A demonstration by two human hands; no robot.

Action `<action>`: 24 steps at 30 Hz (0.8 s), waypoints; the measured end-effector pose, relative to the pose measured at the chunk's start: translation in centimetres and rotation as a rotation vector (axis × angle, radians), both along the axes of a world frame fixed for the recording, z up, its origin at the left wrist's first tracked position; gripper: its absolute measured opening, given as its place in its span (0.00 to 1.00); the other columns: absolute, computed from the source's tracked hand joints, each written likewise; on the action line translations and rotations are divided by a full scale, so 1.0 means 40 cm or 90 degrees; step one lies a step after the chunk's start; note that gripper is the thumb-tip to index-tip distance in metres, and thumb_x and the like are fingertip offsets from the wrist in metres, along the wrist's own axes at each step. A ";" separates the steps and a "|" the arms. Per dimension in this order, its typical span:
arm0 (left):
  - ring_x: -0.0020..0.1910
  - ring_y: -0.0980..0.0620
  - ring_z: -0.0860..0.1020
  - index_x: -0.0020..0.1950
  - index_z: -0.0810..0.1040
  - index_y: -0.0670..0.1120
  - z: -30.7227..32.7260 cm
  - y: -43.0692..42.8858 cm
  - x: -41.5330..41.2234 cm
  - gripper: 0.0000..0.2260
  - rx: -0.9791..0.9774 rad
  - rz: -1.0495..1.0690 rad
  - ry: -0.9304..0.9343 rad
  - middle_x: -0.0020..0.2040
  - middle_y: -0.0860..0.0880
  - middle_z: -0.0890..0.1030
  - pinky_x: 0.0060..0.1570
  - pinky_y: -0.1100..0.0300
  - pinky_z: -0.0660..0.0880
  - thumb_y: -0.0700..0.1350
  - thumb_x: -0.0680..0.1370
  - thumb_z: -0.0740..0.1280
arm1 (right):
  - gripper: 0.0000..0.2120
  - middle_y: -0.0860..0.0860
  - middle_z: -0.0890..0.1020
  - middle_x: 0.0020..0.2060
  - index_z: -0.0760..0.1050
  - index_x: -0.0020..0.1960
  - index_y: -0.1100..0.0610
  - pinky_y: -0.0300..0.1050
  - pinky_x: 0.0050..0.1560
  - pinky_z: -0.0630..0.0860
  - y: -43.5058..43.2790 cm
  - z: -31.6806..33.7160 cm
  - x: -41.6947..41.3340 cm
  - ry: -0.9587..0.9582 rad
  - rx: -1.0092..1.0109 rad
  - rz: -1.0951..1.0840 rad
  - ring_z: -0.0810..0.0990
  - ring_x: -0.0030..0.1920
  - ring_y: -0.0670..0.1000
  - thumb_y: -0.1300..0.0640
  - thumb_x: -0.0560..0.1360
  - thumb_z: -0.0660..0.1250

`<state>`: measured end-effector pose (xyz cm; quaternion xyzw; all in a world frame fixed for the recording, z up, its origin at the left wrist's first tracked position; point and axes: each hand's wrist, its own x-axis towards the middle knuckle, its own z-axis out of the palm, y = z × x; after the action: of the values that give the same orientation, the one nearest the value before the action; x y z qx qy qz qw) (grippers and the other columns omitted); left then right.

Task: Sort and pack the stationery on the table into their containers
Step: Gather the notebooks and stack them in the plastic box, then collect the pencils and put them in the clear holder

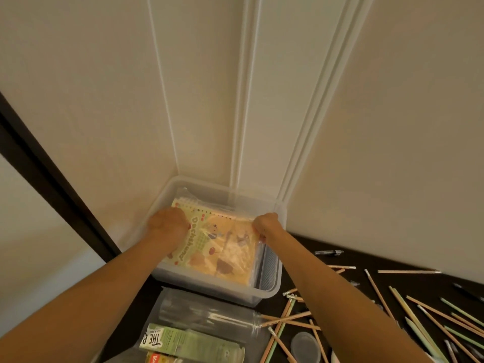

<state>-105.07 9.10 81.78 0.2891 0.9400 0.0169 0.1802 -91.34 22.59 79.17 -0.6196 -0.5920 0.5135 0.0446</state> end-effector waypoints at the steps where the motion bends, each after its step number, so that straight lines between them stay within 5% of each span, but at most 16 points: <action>1: 0.46 0.47 0.80 0.60 0.75 0.41 0.005 0.008 0.009 0.12 0.035 0.016 0.001 0.49 0.45 0.81 0.38 0.58 0.73 0.44 0.80 0.58 | 0.31 0.59 0.72 0.59 0.41 0.75 0.66 0.45 0.47 0.73 -0.004 0.017 0.007 -0.027 0.024 0.017 0.75 0.56 0.57 0.64 0.79 0.55; 5: 0.54 0.41 0.77 0.74 0.53 0.40 0.037 0.049 0.058 0.24 0.120 -0.026 0.013 0.59 0.40 0.77 0.46 0.52 0.72 0.44 0.80 0.55 | 0.31 0.61 0.70 0.65 0.49 0.74 0.66 0.41 0.48 0.70 -0.008 0.075 0.056 -0.002 0.129 0.066 0.73 0.62 0.58 0.64 0.77 0.61; 14: 0.39 0.44 0.73 0.66 0.58 0.40 0.165 0.056 0.283 0.17 0.307 -0.130 -0.030 0.48 0.41 0.76 0.35 0.54 0.71 0.43 0.79 0.56 | 0.20 0.59 0.74 0.56 0.66 0.65 0.63 0.51 0.60 0.74 -0.049 0.155 0.240 0.172 0.111 -0.037 0.75 0.59 0.59 0.64 0.74 0.65; 20: 0.41 0.45 0.74 0.63 0.61 0.42 0.206 0.030 0.478 0.13 0.382 -0.189 -0.039 0.44 0.44 0.74 0.38 0.53 0.71 0.44 0.80 0.56 | 0.13 0.58 0.77 0.47 0.69 0.60 0.64 0.50 0.58 0.76 -0.079 0.188 0.443 0.212 0.108 -0.144 0.78 0.51 0.56 0.65 0.76 0.61; 24: 0.40 0.45 0.74 0.59 0.63 0.44 0.166 -0.008 0.611 0.10 0.386 -0.220 -0.053 0.42 0.46 0.73 0.38 0.53 0.71 0.44 0.80 0.57 | 0.12 0.60 0.77 0.55 0.69 0.61 0.63 0.43 0.49 0.76 -0.135 0.162 0.601 0.253 0.074 -0.208 0.79 0.55 0.56 0.65 0.78 0.60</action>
<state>-80.63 8.80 88.42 0.4836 0.8212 0.2761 0.1242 -67.30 17.20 85.64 -0.5899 -0.4925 0.5763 0.2780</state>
